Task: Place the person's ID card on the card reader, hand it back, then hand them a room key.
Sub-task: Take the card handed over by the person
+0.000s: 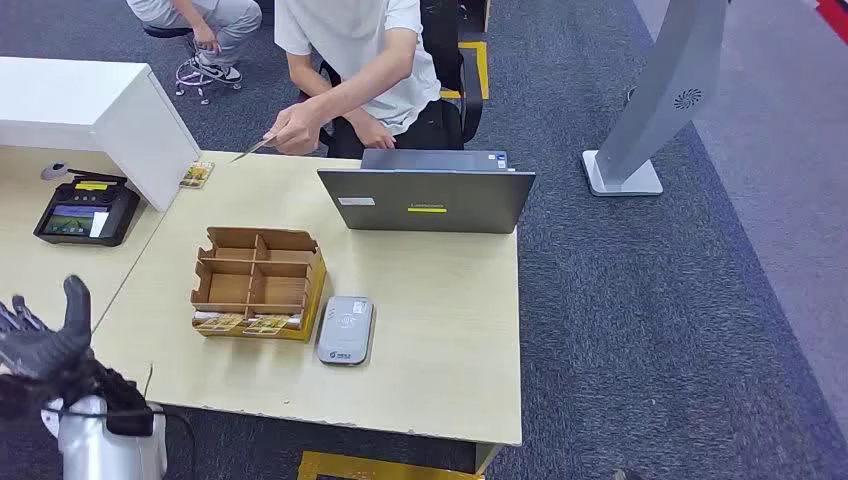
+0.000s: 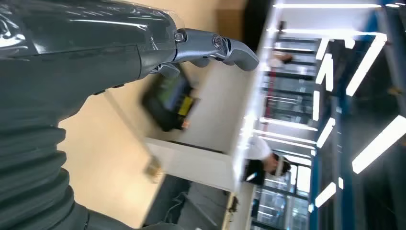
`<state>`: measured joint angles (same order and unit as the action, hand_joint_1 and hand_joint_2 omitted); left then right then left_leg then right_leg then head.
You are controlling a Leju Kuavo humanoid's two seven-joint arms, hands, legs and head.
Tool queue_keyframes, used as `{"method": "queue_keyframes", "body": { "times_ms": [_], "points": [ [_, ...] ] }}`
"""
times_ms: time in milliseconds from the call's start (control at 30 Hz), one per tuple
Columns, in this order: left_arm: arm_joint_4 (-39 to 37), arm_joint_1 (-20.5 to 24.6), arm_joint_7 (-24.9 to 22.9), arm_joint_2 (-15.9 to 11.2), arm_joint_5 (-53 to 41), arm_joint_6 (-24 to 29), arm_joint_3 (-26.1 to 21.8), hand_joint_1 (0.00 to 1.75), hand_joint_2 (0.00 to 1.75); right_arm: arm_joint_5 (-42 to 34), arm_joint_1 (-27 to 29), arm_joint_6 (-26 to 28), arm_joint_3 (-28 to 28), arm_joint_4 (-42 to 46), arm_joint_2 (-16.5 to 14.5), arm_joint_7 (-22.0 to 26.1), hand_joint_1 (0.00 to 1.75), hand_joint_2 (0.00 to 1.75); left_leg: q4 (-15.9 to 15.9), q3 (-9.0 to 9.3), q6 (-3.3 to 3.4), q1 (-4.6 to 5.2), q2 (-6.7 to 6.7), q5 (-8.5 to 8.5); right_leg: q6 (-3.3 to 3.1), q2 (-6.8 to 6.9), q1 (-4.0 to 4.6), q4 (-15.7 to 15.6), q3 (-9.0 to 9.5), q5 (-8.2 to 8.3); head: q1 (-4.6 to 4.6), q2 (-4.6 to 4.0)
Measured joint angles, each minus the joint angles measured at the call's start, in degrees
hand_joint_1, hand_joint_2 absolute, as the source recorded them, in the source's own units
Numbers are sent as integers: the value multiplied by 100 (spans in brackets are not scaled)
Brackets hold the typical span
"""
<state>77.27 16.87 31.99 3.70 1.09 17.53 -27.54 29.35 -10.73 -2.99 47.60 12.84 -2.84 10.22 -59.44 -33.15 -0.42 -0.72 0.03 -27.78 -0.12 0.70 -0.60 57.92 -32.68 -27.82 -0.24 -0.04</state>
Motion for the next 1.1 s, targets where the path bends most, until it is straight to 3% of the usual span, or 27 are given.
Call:
{"method": "queue_keyframes", "body": {
  "times_ms": [67,167,267,400,500,600,733,1100],
  "points": [
    [-357,470,-102,-213,-467,288,307,0,175,44,-68,0,-43,-1,-13,-69,0,0,0,-8,-2,-1,-3,13,-2,4,2,1,-9,14,-1,0],
    [-1580,1984,-509,-757,-1819,990,1278,0,175,158,-243,0,-164,-5,-49,-253,0,0,-1,-51,-8,-6,-1,55,-8,3,8,5,-51,62,0,0],
    [-2703,3299,-1181,-1046,-2914,1200,2146,0,175,237,-335,0,-257,-14,-79,-392,0,0,-1,-77,-10,-2,25,74,-5,-23,11,6,-80,96,2,0],
    [-3921,4603,-2609,-1243,-4627,1249,3223,0,175,351,-379,-4,-354,-29,-109,-529,0,0,-5,-90,-7,0,51,78,2,-51,10,5,-97,111,4,0],
    [-4600,5334,-3721,-1420,-6195,1076,4171,0,175,418,-420,-9,-417,-42,-120,-595,0,0,-6,-93,-6,1,54,78,2,-53,9,4,-101,112,6,0],
    [-5021,5766,-4139,-1540,-6798,857,4865,0,175,433,-439,-9,-453,-47,-129,-631,0,0,-4,-93,-6,2,53,78,3,-52,8,4,-102,111,6,0],
    [-5307,5955,-4338,-1610,-7010,759,5387,0,175,435,-440,-7,-467,-49,-131,-652,0,0,-1,-93,-6,0,51,78,2,-51,7,5,-102,110,5,0],
    [-5675,6002,-4399,-1668,-6968,566,5644,0,175,454,-441,-8,-474,-56,-133,-668,0,0,0,-95,-8,0,45,81,1,-47,7,6,-100,110,7,0]
  ]
}}
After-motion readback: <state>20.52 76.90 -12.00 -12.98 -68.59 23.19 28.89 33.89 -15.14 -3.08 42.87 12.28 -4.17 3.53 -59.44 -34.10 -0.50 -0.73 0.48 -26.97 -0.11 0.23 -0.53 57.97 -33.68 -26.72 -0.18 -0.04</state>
